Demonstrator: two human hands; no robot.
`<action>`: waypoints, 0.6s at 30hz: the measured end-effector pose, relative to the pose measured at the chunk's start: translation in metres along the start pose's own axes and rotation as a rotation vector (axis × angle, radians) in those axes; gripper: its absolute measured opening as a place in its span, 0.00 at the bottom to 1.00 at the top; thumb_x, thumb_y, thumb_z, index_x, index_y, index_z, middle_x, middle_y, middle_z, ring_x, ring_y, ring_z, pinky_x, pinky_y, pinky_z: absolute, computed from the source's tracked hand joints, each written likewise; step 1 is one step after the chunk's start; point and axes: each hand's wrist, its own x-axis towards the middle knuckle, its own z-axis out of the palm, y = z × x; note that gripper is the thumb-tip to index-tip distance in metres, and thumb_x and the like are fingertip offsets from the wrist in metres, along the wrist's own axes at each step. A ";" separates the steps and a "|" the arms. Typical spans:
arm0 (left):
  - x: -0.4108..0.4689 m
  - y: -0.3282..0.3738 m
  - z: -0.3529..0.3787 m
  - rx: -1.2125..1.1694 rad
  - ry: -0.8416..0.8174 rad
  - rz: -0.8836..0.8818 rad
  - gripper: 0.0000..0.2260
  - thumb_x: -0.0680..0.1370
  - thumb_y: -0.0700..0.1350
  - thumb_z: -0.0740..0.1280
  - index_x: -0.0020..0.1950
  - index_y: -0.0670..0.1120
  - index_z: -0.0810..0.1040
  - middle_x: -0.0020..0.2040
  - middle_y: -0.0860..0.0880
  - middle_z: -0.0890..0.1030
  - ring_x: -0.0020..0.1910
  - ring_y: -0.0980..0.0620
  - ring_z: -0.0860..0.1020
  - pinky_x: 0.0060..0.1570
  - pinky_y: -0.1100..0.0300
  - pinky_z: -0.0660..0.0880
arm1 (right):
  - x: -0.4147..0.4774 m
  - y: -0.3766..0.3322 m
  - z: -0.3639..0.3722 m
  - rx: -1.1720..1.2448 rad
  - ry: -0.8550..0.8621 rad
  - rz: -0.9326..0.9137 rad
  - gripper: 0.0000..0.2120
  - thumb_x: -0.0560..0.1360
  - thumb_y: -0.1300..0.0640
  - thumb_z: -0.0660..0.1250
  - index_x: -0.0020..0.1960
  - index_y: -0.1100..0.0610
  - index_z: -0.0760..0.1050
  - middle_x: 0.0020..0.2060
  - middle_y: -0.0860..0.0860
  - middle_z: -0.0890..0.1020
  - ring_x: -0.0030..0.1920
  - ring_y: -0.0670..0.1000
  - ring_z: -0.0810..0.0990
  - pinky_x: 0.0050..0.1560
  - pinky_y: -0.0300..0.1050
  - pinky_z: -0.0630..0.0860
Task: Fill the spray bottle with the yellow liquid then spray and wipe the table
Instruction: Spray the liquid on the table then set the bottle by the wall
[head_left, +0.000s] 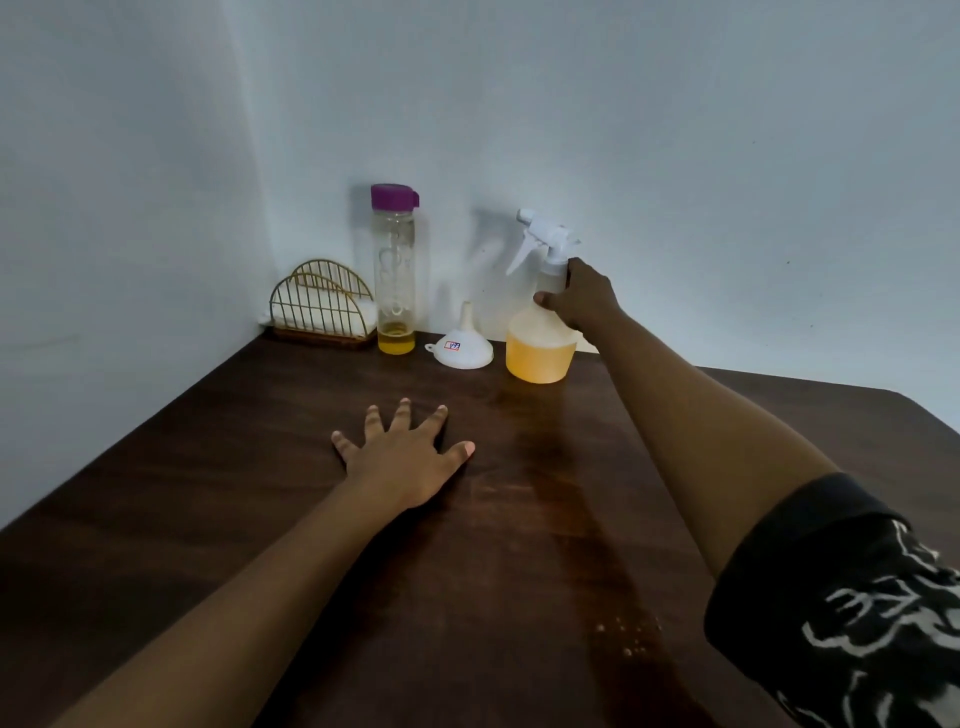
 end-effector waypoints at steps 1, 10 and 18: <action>0.000 0.000 -0.001 -0.004 -0.001 -0.001 0.31 0.75 0.70 0.48 0.75 0.63 0.46 0.79 0.50 0.44 0.76 0.39 0.41 0.67 0.31 0.42 | 0.001 0.000 0.001 0.001 0.005 0.001 0.23 0.73 0.53 0.69 0.64 0.61 0.67 0.59 0.58 0.77 0.59 0.58 0.74 0.55 0.54 0.75; 0.001 -0.001 0.000 -0.023 0.007 -0.004 0.31 0.75 0.70 0.50 0.75 0.63 0.48 0.79 0.50 0.45 0.76 0.40 0.42 0.67 0.31 0.43 | 0.012 0.002 0.007 -0.034 0.014 0.002 0.25 0.74 0.52 0.68 0.66 0.62 0.66 0.60 0.59 0.76 0.60 0.59 0.74 0.56 0.51 0.73; 0.006 -0.005 -0.018 -0.156 -0.086 0.013 0.29 0.76 0.67 0.53 0.75 0.58 0.57 0.78 0.49 0.55 0.76 0.42 0.52 0.71 0.36 0.50 | 0.012 0.000 0.011 -0.012 -0.007 0.035 0.28 0.74 0.51 0.69 0.67 0.64 0.63 0.62 0.60 0.74 0.62 0.60 0.73 0.57 0.51 0.72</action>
